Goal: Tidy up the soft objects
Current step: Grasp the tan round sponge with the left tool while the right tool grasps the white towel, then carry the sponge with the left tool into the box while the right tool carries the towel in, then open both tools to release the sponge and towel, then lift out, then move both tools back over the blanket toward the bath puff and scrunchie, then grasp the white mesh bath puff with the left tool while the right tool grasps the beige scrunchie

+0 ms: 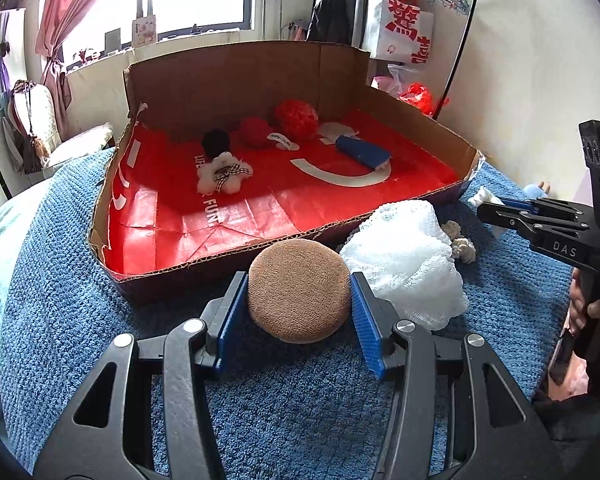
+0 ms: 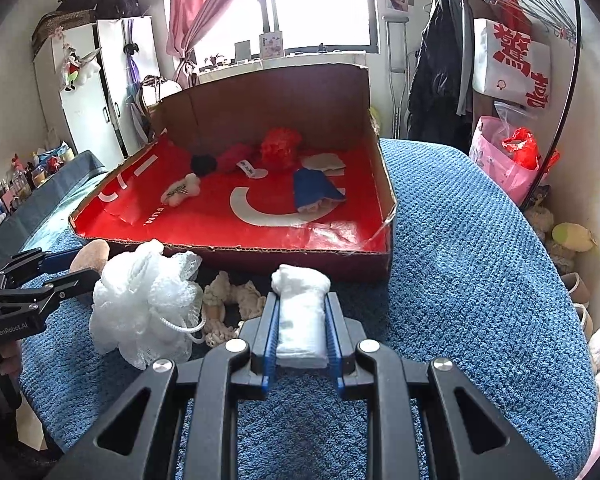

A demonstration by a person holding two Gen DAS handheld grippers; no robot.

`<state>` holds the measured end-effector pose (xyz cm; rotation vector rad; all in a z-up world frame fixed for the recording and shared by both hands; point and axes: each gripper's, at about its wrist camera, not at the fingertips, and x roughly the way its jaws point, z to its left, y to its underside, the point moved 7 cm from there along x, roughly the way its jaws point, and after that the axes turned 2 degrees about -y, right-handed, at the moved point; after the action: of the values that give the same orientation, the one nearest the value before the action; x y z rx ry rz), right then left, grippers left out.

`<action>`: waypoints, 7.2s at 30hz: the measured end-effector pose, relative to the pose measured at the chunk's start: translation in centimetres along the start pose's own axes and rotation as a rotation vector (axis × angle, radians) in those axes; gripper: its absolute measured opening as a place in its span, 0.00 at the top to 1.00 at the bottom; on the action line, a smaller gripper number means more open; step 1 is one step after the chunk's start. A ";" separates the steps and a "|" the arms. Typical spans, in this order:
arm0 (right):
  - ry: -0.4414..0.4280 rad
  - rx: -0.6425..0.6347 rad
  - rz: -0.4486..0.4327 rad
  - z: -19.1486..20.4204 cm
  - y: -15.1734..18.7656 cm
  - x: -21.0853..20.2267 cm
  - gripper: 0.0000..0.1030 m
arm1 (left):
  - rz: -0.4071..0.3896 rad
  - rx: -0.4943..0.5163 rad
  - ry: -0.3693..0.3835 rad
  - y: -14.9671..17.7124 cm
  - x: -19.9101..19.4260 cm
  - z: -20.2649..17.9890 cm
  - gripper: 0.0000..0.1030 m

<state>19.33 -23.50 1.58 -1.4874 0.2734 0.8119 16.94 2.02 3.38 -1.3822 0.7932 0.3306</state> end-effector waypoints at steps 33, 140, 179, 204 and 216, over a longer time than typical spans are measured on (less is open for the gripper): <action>-0.201 -0.072 0.186 3.9 -12.0 11.3 0.76 | 0.179 0.188 0.165 -10.3 9.3 -1.2 0.53; -0.013 -0.119 -0.231 3.9 -11.8 -7.0 0.00 | -0.355 -0.102 -0.013 -10.2 -8.0 1.2 0.00; 0.137 -0.025 -0.269 2.7 5.2 -5.7 0.00 | -0.281 -0.162 -0.153 4.0 -5.3 -2.5 0.00; 0.118 0.010 -0.190 1.9 6.1 -3.7 0.00 | -0.191 -0.164 -0.135 5.0 -3.1 -2.4 0.00; -0.024 -0.018 -0.033 1.0 3.2 -0.6 0.00 | -0.114 -0.121 0.056 0.9 -1.5 -4.5 0.00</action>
<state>16.59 -23.10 -0.40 -1.4942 0.2233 0.8072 13.87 -1.77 3.77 -1.5488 0.7468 0.2555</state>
